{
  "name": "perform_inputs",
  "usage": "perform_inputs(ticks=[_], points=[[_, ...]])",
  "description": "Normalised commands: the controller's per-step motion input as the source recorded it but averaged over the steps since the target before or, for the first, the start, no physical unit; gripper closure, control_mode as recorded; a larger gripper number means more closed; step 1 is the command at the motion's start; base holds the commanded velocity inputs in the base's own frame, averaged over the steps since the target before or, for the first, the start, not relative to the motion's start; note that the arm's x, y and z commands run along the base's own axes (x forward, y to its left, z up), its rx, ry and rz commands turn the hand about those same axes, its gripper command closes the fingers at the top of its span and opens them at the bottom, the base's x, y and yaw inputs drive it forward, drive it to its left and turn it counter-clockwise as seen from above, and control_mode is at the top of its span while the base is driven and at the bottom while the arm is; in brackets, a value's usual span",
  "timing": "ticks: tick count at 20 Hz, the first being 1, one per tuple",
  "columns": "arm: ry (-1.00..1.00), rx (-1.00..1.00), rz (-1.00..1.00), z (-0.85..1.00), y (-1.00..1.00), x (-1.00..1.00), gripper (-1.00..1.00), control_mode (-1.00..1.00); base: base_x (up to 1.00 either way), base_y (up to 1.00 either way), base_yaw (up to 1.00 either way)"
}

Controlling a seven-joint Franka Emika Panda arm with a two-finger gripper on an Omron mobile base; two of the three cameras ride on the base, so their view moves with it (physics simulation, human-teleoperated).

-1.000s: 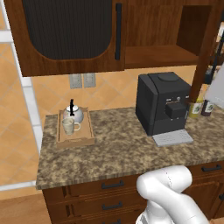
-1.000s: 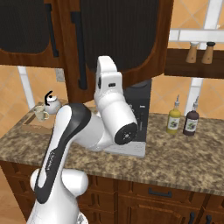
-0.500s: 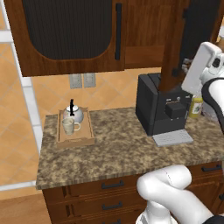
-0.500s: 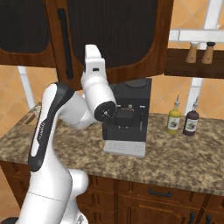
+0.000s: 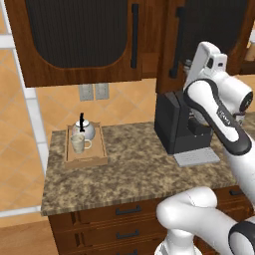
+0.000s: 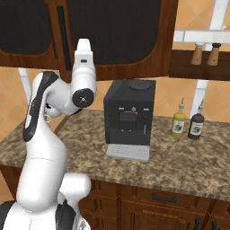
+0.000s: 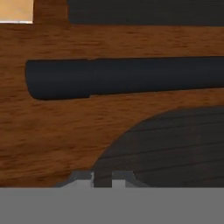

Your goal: Pick the kettle from the counter and place it on the tray. Then pick the mug from the cabinet and place it on the tray. Then close the cabinet doors.

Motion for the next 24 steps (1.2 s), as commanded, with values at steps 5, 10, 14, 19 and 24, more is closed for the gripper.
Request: perform_inputs(ticks=[5,10,14,19,24], points=[[0.01,0.00,-0.10,-0.03,0.26,0.90,1.00,-1.00,0.00,0.00,0.00],[0.01,0.00,-0.08,-0.05,0.16,0.89,1.00,-1.00,0.00,0.00,0.00],[0.02,0.00,-0.05,-0.01,0.02,0.80,1.00,-1.00,0.00,0.00,0.00],[0.04,0.00,-0.05,0.00,0.00,0.52,1.00,-1.00,0.00,0.00,0.00],[0.24,0.00,-0.09,0.12,-0.03,0.25,1.00,-1.00,0.00,0.00,0.00]])
